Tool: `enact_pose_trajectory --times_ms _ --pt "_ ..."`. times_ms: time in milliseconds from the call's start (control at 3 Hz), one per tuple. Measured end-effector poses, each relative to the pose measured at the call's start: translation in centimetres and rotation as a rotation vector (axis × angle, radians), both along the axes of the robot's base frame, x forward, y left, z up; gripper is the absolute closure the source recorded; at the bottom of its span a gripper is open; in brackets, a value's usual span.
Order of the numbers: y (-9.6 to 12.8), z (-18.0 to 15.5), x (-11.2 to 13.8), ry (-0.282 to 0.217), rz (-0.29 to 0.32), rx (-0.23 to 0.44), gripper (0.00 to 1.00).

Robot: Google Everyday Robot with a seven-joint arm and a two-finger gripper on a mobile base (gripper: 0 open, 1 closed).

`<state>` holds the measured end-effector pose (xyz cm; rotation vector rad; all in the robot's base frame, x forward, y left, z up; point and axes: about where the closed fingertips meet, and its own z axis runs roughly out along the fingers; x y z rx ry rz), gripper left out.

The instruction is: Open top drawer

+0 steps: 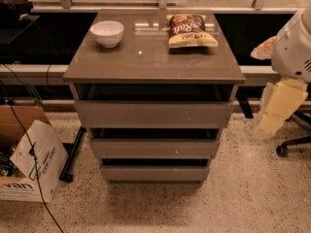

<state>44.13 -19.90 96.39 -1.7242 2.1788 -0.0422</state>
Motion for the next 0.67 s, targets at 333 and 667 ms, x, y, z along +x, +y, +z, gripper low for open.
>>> enact_pose_trajectory --times_ms 333,667 --pt "2.0 -2.4 0.7 -0.010 0.026 0.051 0.00" --pt "3.2 -4.8 1.6 -0.018 0.037 0.085 0.00"
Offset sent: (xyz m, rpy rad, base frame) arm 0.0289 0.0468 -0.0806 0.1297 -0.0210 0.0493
